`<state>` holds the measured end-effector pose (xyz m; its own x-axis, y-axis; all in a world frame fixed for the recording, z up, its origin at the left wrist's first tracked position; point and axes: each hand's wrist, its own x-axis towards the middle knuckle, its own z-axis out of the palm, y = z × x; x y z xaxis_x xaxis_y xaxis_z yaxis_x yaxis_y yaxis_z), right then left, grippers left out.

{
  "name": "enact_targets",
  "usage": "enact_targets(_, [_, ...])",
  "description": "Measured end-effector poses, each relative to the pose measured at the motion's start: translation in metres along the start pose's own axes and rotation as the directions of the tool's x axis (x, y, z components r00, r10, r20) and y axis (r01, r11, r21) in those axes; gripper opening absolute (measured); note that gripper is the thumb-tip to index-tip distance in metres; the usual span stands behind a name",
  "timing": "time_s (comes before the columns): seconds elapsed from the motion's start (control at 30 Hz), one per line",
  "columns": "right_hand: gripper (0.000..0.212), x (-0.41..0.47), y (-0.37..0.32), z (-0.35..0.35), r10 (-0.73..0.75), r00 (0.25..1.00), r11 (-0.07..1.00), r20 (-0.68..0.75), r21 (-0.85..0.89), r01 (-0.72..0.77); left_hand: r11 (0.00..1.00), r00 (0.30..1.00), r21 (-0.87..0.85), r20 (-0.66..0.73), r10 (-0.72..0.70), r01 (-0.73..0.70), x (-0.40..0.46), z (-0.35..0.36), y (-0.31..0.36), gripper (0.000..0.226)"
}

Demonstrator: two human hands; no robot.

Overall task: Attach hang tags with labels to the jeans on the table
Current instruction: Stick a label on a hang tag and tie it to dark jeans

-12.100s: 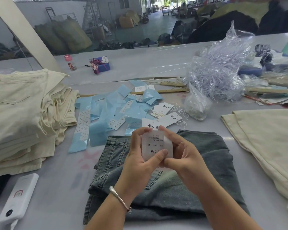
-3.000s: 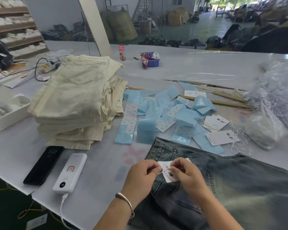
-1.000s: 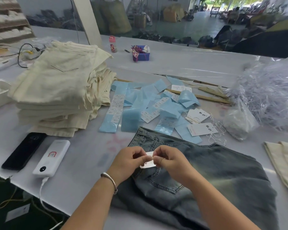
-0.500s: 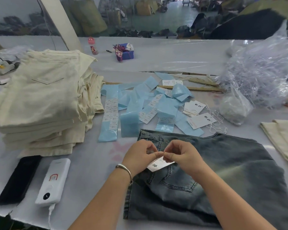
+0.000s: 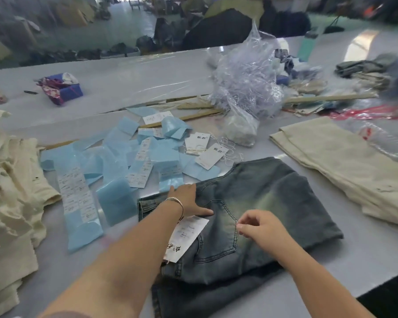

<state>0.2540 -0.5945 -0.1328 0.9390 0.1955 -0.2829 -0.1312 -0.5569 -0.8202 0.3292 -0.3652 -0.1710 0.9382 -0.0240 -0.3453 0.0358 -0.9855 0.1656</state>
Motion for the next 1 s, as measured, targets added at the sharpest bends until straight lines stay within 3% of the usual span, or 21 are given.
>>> enact_targets(0.13, [0.01, -0.012, 0.033, -0.009, 0.191, 0.979, 0.949, -0.066, -0.244, -0.202, 0.993, 0.993, -0.034, -0.039, 0.111, -0.112, 0.018, 0.002, 0.006, 0.093])
enact_targets(0.3, [0.03, -0.016, 0.055, 0.002, 0.176, 0.984, 0.857, -0.031, -0.488, -0.169, 0.997, 0.997, 0.029, -0.024, 0.07, -0.069, 0.03, -0.005, 0.032, 0.091])
enact_targets(0.43, [0.033, -0.015, 0.064, 0.0, 0.112, 0.993, 0.881, -0.042, -0.458, -0.119, 0.95, 0.983, -0.298, 0.178, -0.041, 0.093, 0.03, -0.013, 0.051, 0.055])
enact_targets(0.53, [0.028, -0.018, 0.07, -0.001, 0.088, 0.992, 0.919, -0.087, -0.377, -0.114, 0.814, 0.875, -0.513, 0.484, 0.011, 0.273, 0.017, -0.033, 0.061, 0.028])
enact_targets(0.6, [0.027, -0.026, 0.08, 0.001, 0.046, 0.969, 0.937, -0.241, -0.326, -0.126, 0.734, 0.806, -0.594, 0.582, 0.108, 0.33, 0.003, -0.05, 0.066, 0.019])
enact_targets(0.67, [0.039, -0.039, 0.088, 0.005, 0.079, 0.875, 0.972, -0.478, -0.156, -0.173, 0.661, 0.807, -0.68, 0.559, 0.188, 0.317, -0.008, -0.065, 0.072, 0.013])
enact_targets(0.73, [0.058, -0.051, 0.087, 0.005, 0.27, 0.78, 0.963, -0.564, 0.154, -0.222, 0.556, 0.842, -0.769, 0.497, 0.209, 0.316, -0.021, -0.081, 0.081, 0.01])
enact_targets(0.8, [0.082, -0.058, 0.082, -0.001, 0.461, 0.777, 0.855, -0.429, 0.451, -0.258, 0.454, 0.872, -0.832, 0.445, 0.203, 0.319, -0.036, -0.096, 0.092, 0.01])
enact_targets(0.87, [0.101, -0.062, 0.072, -0.014, 0.518, 0.833, 0.664, -0.194, 0.705, -0.249, 0.359, 0.894, -0.888, 0.383, 0.232, 0.287, -0.047, -0.109, 0.103, 0.013])
enact_targets(0.93, [0.087, -0.064, 0.064, -0.034, 0.399, 0.914, 0.405, 0.071, 0.881, -0.245, 0.271, 0.906, -0.926, 0.333, 0.261, 0.263, -0.057, -0.118, 0.116, 0.014])
enact_targets(1.0, [0.061, -0.064, 0.057, -0.058, 0.237, 0.954, 0.249, 0.181, 0.938, -0.24, 0.187, 0.915, -0.954, 0.281, 0.291, 0.233, -0.061, -0.125, 0.128, 0.016])
